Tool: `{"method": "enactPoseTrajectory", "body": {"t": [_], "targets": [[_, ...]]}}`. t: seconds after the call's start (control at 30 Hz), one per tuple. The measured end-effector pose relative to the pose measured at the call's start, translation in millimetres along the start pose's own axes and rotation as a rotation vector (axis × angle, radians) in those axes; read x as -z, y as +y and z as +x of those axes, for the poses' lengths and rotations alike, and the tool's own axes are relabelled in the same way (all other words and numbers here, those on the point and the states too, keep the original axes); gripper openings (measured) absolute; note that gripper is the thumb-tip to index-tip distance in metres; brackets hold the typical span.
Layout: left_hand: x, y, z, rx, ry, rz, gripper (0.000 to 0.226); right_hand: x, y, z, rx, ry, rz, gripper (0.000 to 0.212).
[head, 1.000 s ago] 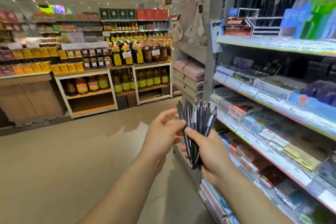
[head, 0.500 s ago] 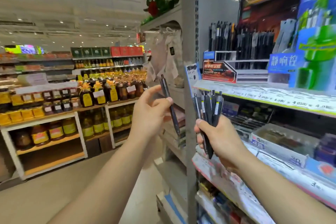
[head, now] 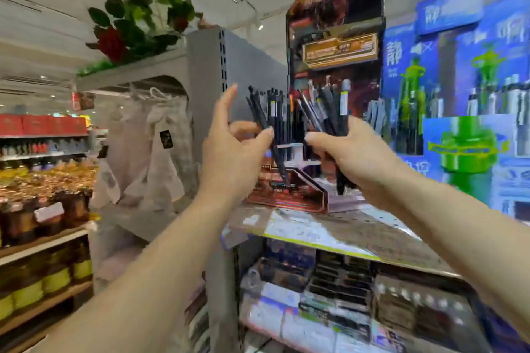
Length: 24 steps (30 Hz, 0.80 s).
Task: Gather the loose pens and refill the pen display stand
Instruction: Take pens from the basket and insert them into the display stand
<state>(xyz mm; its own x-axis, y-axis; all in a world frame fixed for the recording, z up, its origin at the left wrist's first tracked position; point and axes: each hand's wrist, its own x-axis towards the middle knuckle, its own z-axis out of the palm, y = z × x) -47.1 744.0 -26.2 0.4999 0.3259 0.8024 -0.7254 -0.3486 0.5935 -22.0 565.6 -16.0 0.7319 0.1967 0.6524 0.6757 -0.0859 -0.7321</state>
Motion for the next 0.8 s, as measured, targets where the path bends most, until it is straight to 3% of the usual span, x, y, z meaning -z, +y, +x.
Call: {"method": "enactPoseTrajectory", "body": {"t": [0.13,0.23,0.53,0.8], "targets": [[-15,-8,53,-0.142,-0.077,0.102,0.086,21,-14,53,0.096,0.144,-0.141,0.023],[-30,-17,70,-0.277,-0.130,0.258,0.079,34,-8,78,0.106,0.224,-0.146,0.022],[-65,-33,81,-0.513,-0.251,0.423,0.055,47,30,94,0.056,0.188,-0.105,0.019],[-84,-29,86,-0.597,-0.355,0.567,0.038,59,35,90,0.026,0.164,-0.146,0.019]]}}
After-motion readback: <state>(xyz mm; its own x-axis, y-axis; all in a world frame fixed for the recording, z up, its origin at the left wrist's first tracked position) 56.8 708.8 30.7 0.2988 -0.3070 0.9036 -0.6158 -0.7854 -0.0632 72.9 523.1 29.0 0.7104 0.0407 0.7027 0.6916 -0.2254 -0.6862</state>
